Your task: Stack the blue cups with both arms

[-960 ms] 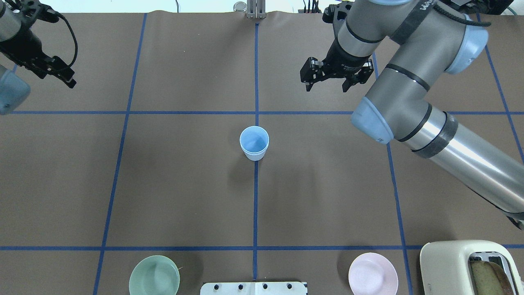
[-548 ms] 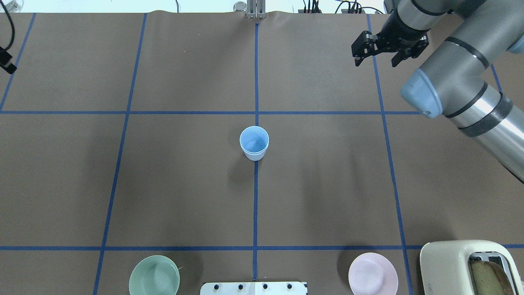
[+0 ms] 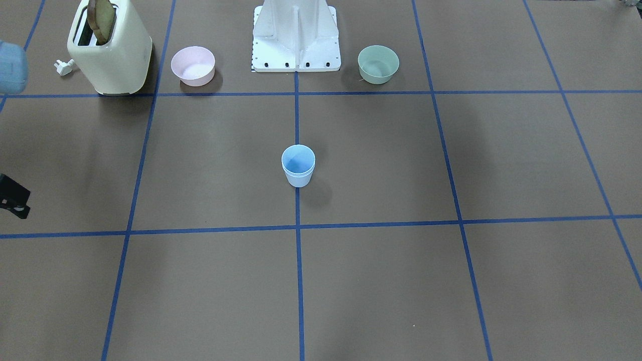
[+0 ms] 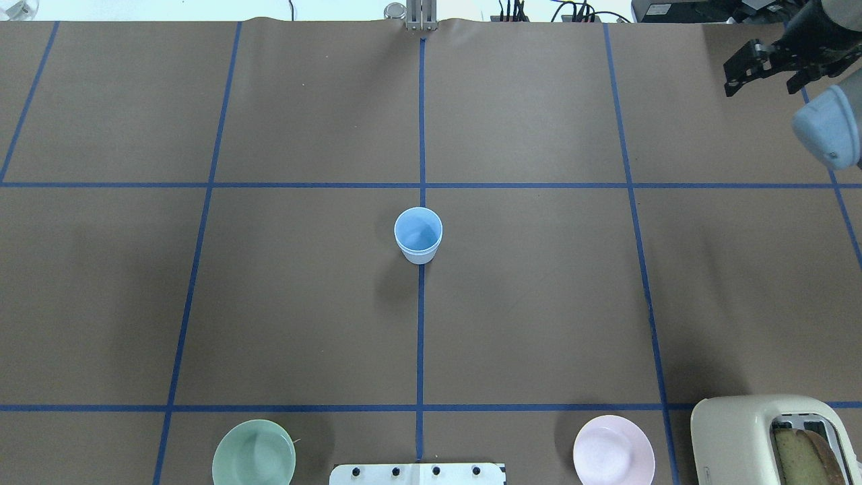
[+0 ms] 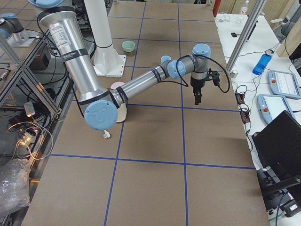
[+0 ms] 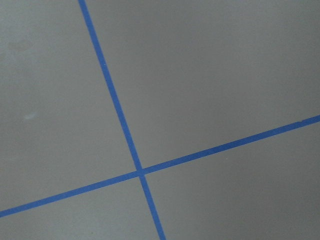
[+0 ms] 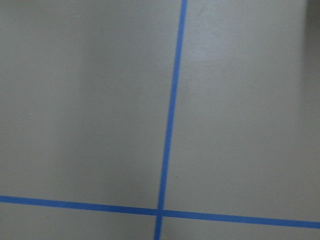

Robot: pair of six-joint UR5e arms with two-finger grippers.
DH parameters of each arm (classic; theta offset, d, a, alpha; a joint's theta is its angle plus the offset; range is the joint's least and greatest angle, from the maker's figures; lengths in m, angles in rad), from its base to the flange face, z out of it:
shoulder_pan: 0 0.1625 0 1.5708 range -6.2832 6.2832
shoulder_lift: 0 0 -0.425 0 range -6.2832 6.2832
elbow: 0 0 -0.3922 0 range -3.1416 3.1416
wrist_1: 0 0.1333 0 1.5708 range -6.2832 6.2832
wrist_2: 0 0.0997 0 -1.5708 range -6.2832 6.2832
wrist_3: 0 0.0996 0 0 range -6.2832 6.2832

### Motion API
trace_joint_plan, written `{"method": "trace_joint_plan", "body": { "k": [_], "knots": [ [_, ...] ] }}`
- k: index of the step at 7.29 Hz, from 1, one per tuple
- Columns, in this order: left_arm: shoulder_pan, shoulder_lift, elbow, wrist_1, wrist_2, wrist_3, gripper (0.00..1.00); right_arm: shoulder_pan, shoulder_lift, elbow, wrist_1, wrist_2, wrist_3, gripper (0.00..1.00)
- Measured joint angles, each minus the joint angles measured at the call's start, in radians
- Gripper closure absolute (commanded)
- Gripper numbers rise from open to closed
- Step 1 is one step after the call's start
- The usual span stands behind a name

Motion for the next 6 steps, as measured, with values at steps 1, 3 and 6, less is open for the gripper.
{"method": "trace_joint_plan", "body": {
  "k": [1,3,6],
  "knots": [
    [-0.011,0.020,0.002,0.000,-0.003,0.004,0.02,0.060,-0.057,0.003,-0.007,0.019,-0.041,0.00],
    [-0.019,0.075,-0.006,-0.004,-0.037,0.006,0.02,0.186,-0.172,0.018,-0.038,0.040,-0.224,0.00],
    [-0.019,0.136,-0.051,0.002,-0.050,0.006,0.02,0.250,-0.317,0.158,-0.202,0.046,-0.354,0.00]
  ]
}}
